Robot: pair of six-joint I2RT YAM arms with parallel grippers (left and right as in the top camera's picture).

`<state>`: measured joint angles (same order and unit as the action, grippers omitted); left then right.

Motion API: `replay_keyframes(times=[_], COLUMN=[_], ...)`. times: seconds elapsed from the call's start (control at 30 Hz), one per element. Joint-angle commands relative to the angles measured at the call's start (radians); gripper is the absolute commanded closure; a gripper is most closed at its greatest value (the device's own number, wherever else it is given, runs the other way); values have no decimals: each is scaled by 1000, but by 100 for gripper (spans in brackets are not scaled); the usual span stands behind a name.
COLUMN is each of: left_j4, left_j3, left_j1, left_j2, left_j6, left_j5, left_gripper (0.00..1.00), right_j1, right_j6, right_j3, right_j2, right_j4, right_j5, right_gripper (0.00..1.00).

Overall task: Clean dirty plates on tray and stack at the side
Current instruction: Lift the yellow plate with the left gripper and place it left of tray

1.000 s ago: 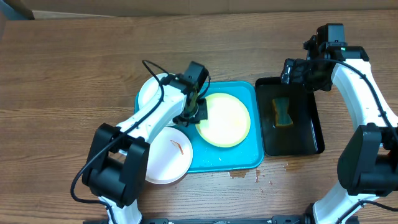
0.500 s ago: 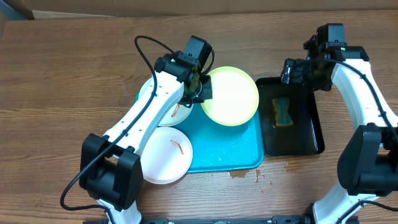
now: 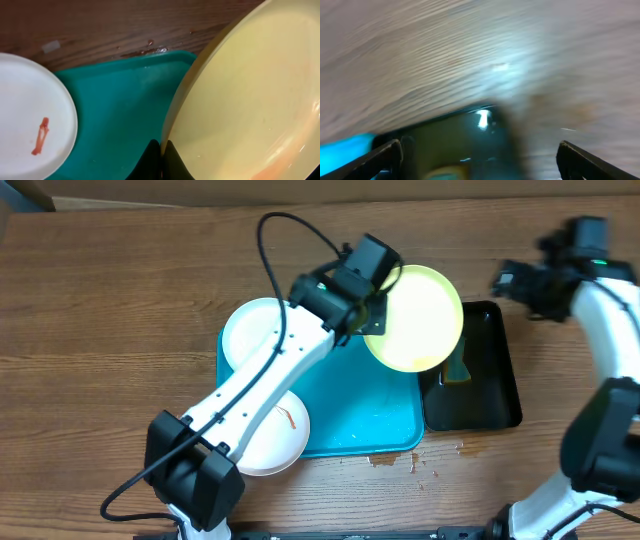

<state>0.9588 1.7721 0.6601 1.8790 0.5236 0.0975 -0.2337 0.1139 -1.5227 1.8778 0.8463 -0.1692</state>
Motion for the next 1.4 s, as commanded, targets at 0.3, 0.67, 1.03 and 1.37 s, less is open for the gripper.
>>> replay_keyframes(times=[0.3,0.67,1.03,1.37], left_j4=[-161,-463,-972,-1183], left_j3=[30,30,30,30], left_j1=[232,492,544,537], left_j2=[-26,-8,2,4], left_j6=[-231,-676,-1283,-1369], left_j5=[458,947,1037,1052], left_gripper=[96,96,96,96], right_j1=[-425,-515,-513,-513], right_j6=[55,55,55,55], right_j3=[-17,-17,-17,-17], right_j2=[-13,-13,-13,-13], right_j4=[18,19,19,19], right_j5=[0,0,0,0], right_gripper=[0,0,0,0])
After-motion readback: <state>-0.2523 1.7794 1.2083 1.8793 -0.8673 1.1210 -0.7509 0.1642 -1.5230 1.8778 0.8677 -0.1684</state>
